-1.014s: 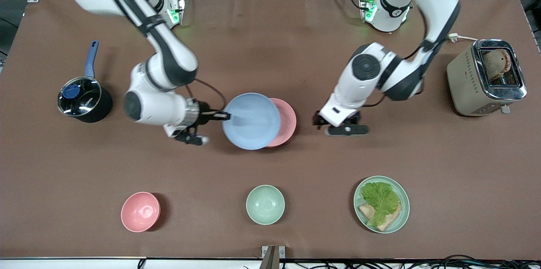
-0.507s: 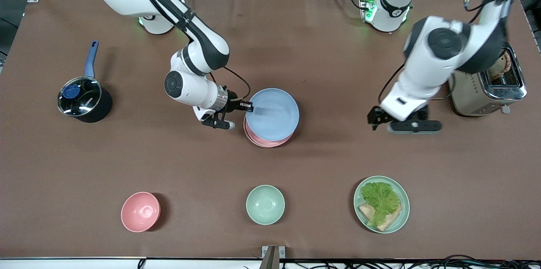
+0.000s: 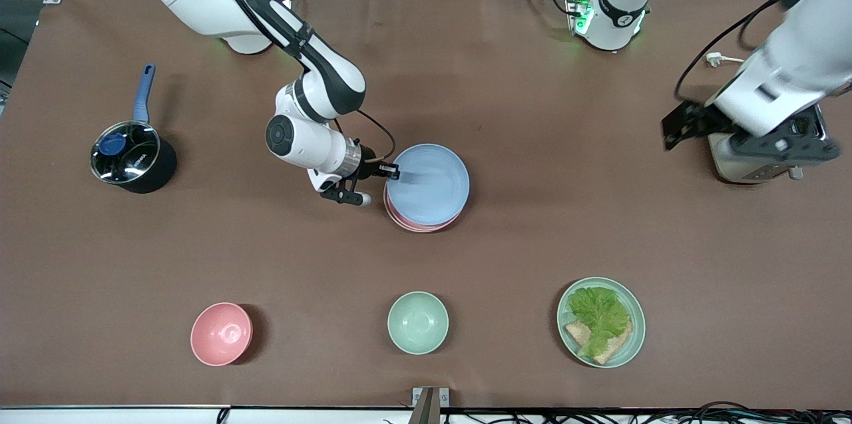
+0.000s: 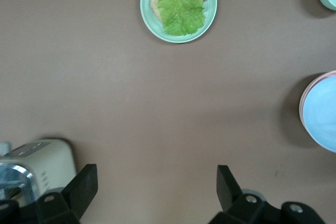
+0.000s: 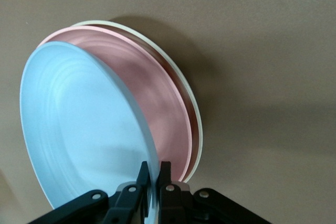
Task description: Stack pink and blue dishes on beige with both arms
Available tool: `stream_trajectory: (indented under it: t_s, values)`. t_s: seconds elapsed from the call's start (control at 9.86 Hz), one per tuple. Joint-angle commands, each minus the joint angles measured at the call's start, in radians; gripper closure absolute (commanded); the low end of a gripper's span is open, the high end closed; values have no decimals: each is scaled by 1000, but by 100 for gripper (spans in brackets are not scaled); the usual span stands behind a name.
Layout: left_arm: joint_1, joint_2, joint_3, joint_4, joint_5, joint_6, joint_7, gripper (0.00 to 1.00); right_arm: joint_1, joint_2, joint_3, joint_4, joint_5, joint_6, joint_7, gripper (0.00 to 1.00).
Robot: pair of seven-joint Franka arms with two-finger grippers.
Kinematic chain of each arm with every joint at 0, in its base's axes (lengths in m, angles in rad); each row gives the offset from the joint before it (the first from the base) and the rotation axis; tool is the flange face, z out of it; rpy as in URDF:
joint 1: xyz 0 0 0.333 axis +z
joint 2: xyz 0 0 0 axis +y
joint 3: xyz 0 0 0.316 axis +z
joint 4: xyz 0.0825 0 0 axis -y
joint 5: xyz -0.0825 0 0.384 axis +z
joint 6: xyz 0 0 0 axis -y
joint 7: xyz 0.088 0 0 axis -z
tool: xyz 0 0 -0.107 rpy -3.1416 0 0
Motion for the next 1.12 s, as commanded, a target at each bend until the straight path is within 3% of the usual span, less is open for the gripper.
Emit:
stream_trajectory:
  t_s: [0.0,0.2,0.41,0.61,0.71,0.81,1.01]
  values:
    - [-6,-43,50,45,-20,-78,30,0,-22,-40,5,-14,-34,9,-8,0]
    - [-5,-75,105,44,-58,-78,35,0,-66,-110,0,-11,-154,-40,-5,0]
    - [-8,-88,111,41,-83,-83,14,0,-117,-259,-29,-9,-320,-217,4,0]
    - [-12,-88,111,43,-71,-81,15,0,-181,-423,-96,41,-479,-437,10,0]
    - [-14,-85,110,43,-69,-83,14,0,-192,-452,-142,112,-484,-549,8,0]
    - [-14,-82,108,38,-65,-83,14,0,-186,-480,-226,167,-484,-626,-2,0]
    - [-14,-85,95,31,-34,-87,1,0,-186,-523,-347,248,-482,-720,-69,0]
